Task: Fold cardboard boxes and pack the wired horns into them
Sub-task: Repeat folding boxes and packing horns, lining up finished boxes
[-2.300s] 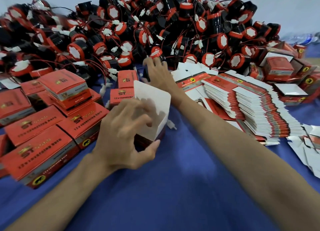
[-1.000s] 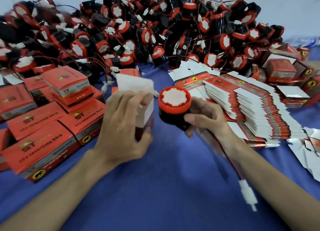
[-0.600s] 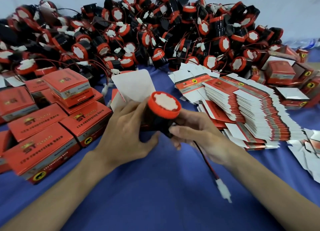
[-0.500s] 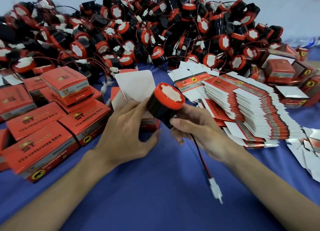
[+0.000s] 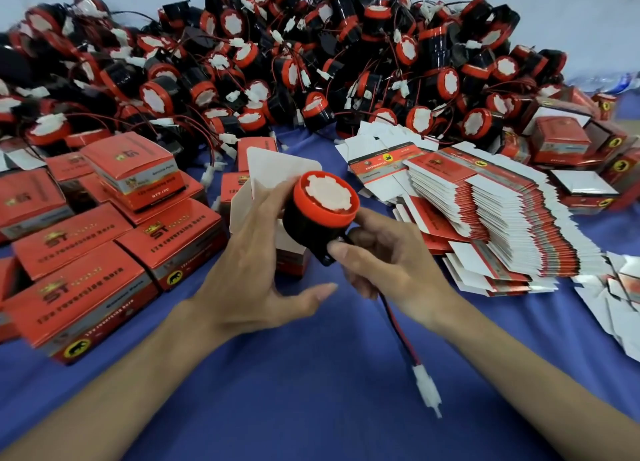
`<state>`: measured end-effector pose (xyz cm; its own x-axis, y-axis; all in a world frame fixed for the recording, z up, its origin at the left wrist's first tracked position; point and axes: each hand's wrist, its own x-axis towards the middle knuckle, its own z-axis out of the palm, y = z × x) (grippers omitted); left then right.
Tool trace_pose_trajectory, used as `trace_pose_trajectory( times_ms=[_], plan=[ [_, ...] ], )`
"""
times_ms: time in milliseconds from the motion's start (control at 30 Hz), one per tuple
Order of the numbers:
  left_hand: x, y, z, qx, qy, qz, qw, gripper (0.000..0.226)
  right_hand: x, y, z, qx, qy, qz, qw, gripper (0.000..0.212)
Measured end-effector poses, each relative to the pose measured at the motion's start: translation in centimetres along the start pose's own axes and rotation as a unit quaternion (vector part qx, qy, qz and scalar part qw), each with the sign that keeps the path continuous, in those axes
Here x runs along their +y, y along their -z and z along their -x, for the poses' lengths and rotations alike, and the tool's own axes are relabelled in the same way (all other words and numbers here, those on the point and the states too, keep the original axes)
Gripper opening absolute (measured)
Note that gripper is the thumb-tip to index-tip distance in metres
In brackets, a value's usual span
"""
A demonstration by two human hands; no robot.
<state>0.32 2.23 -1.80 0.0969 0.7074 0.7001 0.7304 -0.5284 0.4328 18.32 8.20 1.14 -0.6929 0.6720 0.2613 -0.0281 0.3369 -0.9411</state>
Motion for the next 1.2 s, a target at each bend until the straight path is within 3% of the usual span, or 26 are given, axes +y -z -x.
trace_pose_trajectory(
  times_ms=[100, 200, 267, 367, 467, 567, 700, 800, 867, 967, 1033, 1133, 1200],
  plan=[
    [0.0, -0.2, 0.0, 0.004, 0.013, 0.055, 0.998, 0.093, 0.0, -0.9, 0.4, 0.013, 0.039, 0.132, 0.990, 0.025],
    [0.4, -0.5, 0.3, 0.048, 0.017, 0.103, 0.993, 0.062, 0.0, -1.3, 0.5, 0.001, 0.073, 0.207, 0.976, 0.024],
    [1.0, -0.8, 0.3, 0.093, 0.007, 0.111, 0.989, 0.049, -0.4, -0.9, 0.4, -0.029, 0.093, 0.198, 0.975, 0.014],
    [1.7, -1.2, -0.2, 0.134, -0.001, 0.163, 0.977, 0.048, -0.7, 0.2, 0.0, -0.050, 0.122, 0.180, 0.975, 0.031],
    [1.4, -0.8, -0.5, 0.185, 0.031, 0.165, 0.968, 0.044, -0.4, 0.9, -0.5, -0.019, 0.138, 0.196, 0.971, 0.019],
    [0.8, 0.3, -0.3, 0.212, 0.041, 0.163, 0.963, 0.057, -0.2, 1.8, -0.9, 0.038, 0.106, 0.190, 0.975, 0.015],
    [0.9, 0.2, 0.3, 0.140, -0.059, 0.130, 0.980, 0.052, 0.0, 2.3, -1.5, 0.068, 0.004, -0.032, 0.997, 0.012],
    [1.1, -0.4, 0.4, 0.049, -0.103, 0.112, 0.987, 0.048, 0.0, 1.9, -1.5, 0.076, -0.046, -0.192, 0.977, 0.003],
    [1.1, -0.5, 0.4, 0.018, -0.117, 0.075, 0.990, 0.050, 0.0, 1.6, -1.3, 0.069, -0.052, -0.266, 0.960, 0.007],
    [1.2, -0.6, 0.2, 0.032, -0.140, -0.014, 0.990, 0.053, 0.0, 0.9, -1.0, 0.019, -0.023, -0.314, 0.949, 0.013],
    [1.2, -0.7, 0.3, 0.042, -0.141, -0.060, 0.987, 0.055, -0.1, 0.2, -0.9, 0.006, 0.014, -0.290, 0.957, 0.016],
    [1.3, -1.0, 0.2, 0.051, -0.122, -0.060, 0.989, 0.055, -0.1, -0.5, -0.5, 0.005, 0.119, -0.104, 0.987, 0.020],
    [1.4, -1.2, 0.3, 0.067, -0.102, -0.026, 0.992, 0.052, -0.1, -0.8, -0.3, -0.017, 0.155, -0.006, 0.988, 0.024]
  ],
)
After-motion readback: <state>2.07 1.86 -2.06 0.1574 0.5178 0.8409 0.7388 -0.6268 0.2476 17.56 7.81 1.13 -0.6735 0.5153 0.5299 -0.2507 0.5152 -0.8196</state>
